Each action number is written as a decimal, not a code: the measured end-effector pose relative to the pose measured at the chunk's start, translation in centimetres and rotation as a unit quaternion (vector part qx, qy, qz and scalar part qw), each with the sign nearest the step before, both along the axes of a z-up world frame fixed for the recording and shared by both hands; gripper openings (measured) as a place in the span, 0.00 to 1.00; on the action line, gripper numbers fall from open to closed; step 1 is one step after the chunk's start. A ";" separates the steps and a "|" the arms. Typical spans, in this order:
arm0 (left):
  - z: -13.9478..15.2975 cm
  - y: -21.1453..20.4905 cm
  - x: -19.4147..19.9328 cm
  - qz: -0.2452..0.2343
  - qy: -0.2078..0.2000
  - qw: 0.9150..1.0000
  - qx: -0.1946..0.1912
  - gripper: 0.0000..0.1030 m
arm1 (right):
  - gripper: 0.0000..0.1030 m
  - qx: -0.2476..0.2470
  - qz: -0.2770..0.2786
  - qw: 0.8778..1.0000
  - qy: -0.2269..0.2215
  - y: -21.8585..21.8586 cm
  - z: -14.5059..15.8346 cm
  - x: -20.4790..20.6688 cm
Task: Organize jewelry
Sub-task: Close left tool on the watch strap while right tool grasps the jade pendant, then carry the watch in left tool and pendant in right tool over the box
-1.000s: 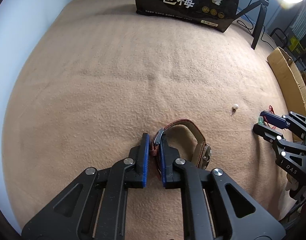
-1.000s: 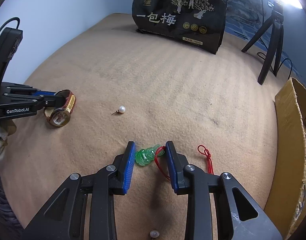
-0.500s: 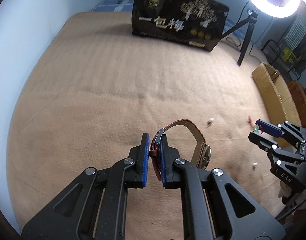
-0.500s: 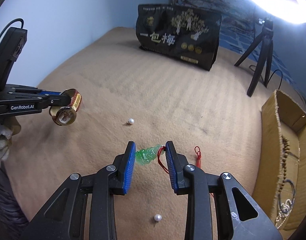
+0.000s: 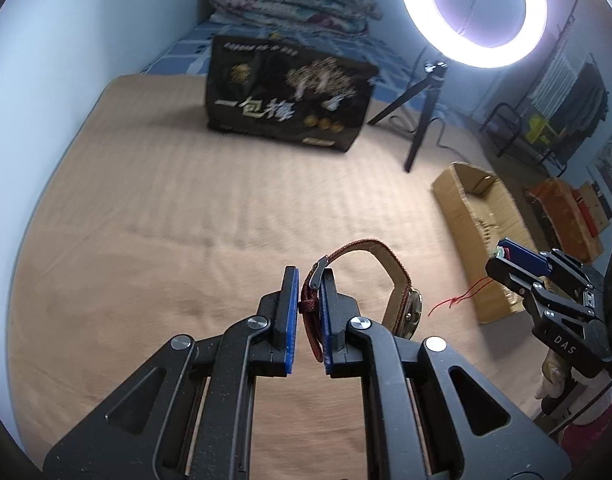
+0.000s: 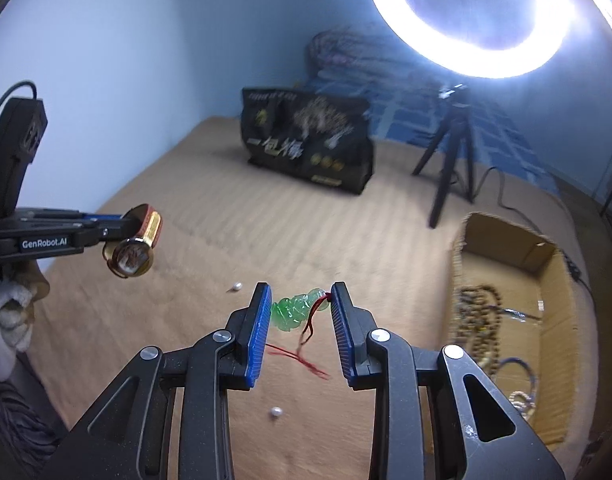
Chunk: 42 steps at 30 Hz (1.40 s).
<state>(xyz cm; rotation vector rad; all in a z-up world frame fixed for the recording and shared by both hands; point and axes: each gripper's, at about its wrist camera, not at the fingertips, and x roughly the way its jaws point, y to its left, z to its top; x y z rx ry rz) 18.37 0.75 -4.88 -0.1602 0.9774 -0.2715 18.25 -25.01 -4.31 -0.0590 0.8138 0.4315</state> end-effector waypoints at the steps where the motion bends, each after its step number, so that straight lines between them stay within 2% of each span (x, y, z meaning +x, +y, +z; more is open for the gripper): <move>1: 0.3 -0.5 0.0 -0.002 -0.003 1.000 -0.003 0.08 | 0.28 0.002 -0.006 1.000 -0.005 -0.7 0.3 -0.2; 10: 2.4 -5.4 -0.1 -0.034 -0.020 0.999 -0.021 0.08 | 0.28 0.019 -0.062 0.997 -0.034 -6.8 2.9 -0.7; 20: 3.0 -12.1 0.3 -0.074 -0.018 0.996 -0.042 0.08 | 0.28 0.036 -0.119 0.991 -0.049 -13.0 4.4 0.2; 31: 1.9 -20.1 0.8 -0.118 -0.005 0.992 -0.052 0.08 | 0.28 0.049 -0.156 0.986 -0.038 -17.4 3.1 2.5; 42: -0.6 -25.0 1.6 -0.137 0.019 0.989 -0.046 0.08 | 0.28 0.063 -0.177 0.982 -0.013 -19.7 0.8 4.4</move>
